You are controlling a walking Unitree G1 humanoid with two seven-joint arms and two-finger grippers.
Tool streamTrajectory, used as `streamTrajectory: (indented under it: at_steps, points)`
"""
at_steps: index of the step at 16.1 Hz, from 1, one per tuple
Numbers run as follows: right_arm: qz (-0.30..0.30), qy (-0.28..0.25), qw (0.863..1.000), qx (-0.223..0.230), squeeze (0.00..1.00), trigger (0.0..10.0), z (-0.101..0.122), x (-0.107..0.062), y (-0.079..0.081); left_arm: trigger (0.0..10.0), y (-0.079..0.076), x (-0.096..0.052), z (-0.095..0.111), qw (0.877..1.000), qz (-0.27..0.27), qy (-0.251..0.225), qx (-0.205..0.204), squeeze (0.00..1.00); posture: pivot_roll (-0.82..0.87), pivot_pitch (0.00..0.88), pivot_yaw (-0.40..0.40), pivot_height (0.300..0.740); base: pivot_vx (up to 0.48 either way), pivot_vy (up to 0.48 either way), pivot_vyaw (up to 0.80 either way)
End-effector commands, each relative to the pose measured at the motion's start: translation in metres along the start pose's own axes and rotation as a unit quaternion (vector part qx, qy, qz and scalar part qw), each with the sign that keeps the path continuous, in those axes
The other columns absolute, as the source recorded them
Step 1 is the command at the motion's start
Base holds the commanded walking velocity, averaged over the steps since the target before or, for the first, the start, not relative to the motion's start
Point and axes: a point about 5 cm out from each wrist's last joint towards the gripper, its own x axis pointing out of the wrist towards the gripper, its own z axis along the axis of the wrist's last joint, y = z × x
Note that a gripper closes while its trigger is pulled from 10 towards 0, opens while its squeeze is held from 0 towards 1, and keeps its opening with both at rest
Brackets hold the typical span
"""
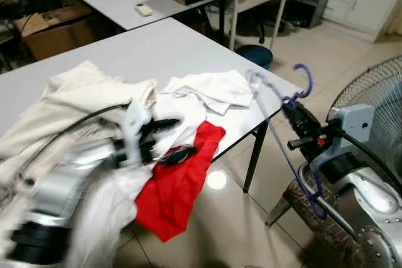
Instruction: Hang hanger
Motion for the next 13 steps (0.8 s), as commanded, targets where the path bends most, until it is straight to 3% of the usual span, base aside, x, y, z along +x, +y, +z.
streamTrajectory:
  at_steps: [1,4,7,9,11,13]
  points:
    - [0.035,-0.007,0.999,-0.004,0.0,10.0,0.007,-0.001,0.006,10.0,0.001,-0.006,0.002,1.0,-0.026,0.015,-0.003,0.0,-0.18,0.0,0.021,0.74,0.0,0.0,0.0]
    - [0.068,0.008,0.998,-0.013,0.0,10.0,0.007,-0.003,0.006,10.0,-0.003,-0.014,-0.007,0.992,-0.086,0.091,0.003,0.0,-0.18,0.0,0.01,0.74,0.0,0.0,0.0]
    - [0.075,0.017,0.997,-0.013,0.0,10.0,0.005,-0.005,0.005,10.0,0.0,-0.005,-0.025,0.987,-0.072,0.143,0.015,0.0,-0.18,0.0,0.013,0.74,0.0,0.0,0.0]
    - [0.073,0.018,0.997,-0.016,0.0,10.0,0.005,-0.006,0.004,10.0,0.005,-0.001,-0.045,0.976,-0.052,0.21,0.033,0.0,-0.18,0.0,0.016,0.74,0.0,0.0,0.0]
    - [0.069,0.017,0.997,-0.023,0.0,10.0,0.005,-0.006,0.002,10.0,0.026,0.0,-0.058,0.961,0.024,0.268,0.063,0.0,-0.19,0.0,0.016,0.74,0.0,0.0,0.0]
    - [0.068,0.018,0.997,-0.026,0.0,10.0,0.005,-0.006,0.001,10.0,0.042,-0.002,-0.06,0.952,0.073,0.287,0.08,0.0,-0.19,0.0,0.013,0.74,0.0,0.0,0.0]
